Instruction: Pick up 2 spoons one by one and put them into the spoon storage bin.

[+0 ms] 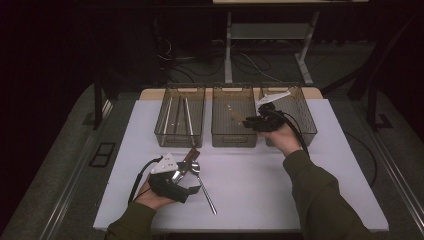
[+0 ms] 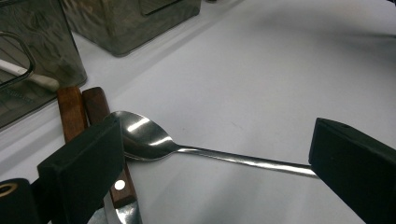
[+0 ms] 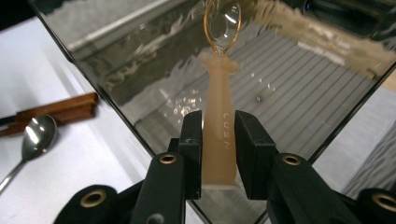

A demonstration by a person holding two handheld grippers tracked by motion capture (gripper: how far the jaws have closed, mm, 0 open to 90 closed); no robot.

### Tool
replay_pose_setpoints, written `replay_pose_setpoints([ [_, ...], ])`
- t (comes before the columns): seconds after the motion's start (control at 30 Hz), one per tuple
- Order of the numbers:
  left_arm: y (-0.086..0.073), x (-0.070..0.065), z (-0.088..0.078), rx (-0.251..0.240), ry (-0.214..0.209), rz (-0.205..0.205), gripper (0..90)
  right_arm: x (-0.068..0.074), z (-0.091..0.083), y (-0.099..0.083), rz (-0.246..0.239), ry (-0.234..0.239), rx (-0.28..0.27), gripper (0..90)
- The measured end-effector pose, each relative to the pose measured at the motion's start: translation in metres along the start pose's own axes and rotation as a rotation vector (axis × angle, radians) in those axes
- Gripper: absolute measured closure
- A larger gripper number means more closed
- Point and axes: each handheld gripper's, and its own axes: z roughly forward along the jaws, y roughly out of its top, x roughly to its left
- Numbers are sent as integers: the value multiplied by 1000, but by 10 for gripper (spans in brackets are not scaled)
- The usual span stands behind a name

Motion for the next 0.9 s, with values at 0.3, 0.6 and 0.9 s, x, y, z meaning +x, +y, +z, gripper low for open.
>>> replay_pose_setpoints([
  [0.3,0,0,0,-2,-2,0,20,-2,17,-1,19,-4,83,729],
  [0.6,0,0,0,-1,-2,0,20,-8,5,0,82,14,11,491],
  [0.9,0,0,0,7,4,0,20,-3,-18,-13,73,76,-74,290],
])
